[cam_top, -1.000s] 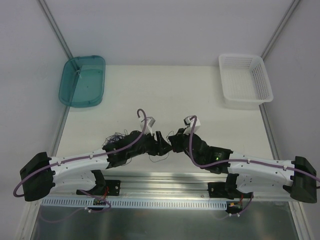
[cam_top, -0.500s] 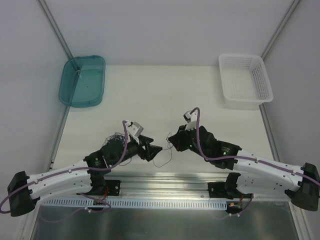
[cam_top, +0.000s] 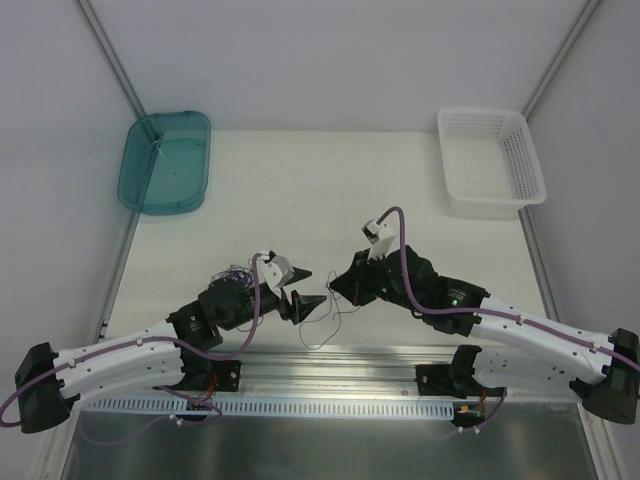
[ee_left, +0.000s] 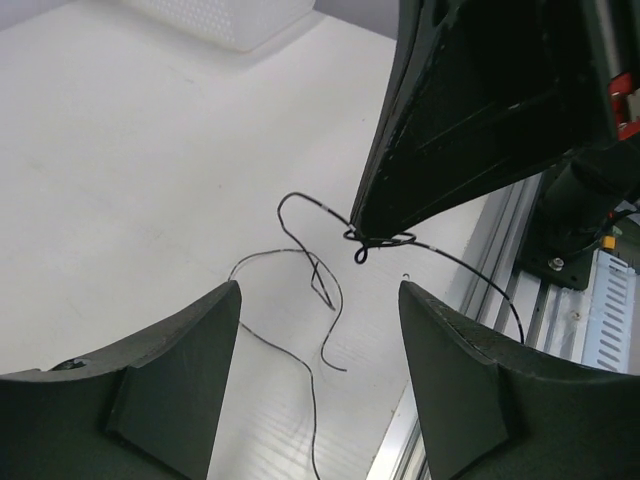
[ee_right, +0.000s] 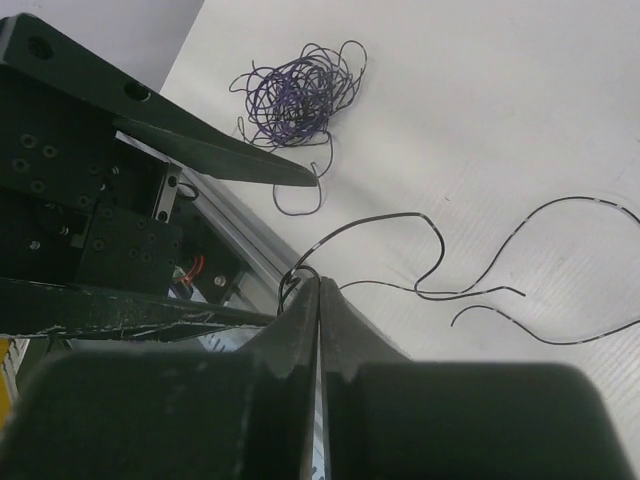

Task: Untangle the cables
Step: Untie the cable.

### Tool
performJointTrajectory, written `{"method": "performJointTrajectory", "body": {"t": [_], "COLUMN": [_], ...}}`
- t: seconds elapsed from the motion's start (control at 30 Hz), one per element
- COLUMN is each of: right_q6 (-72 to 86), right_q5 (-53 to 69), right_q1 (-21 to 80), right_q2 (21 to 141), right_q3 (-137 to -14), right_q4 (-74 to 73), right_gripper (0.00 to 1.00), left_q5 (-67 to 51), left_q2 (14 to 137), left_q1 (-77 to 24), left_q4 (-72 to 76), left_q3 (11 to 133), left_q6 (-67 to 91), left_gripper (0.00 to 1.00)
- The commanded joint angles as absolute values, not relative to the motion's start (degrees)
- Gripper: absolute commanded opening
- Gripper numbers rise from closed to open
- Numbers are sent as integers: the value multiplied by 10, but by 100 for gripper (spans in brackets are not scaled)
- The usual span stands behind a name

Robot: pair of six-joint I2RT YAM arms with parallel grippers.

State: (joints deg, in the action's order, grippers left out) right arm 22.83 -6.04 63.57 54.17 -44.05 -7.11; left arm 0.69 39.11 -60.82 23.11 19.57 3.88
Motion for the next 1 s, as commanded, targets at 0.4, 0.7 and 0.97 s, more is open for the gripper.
{"method": "performJointTrajectory", "body": {"t": [0.4, 0.7, 0.97], "right_q6": [258, 259, 257], "right_q5": [-37, -29, -30], "right_q1": [634, 633, 633], "right_q2": [536, 537, 537], "right_q3": [-446, -444, -442], "right_q4": [-15, -8, -5], "right_gripper": [1, 1, 1], "left_q5": [-81, -88, -77], "left_q2": [381, 383, 393], "left_q1": [-613, -613, -613], "left_q4": [317, 318, 319], "left_q3": [210, 214, 218], "left_q6": [-9, -19, -14], "left_gripper": [51, 34, 12]}}
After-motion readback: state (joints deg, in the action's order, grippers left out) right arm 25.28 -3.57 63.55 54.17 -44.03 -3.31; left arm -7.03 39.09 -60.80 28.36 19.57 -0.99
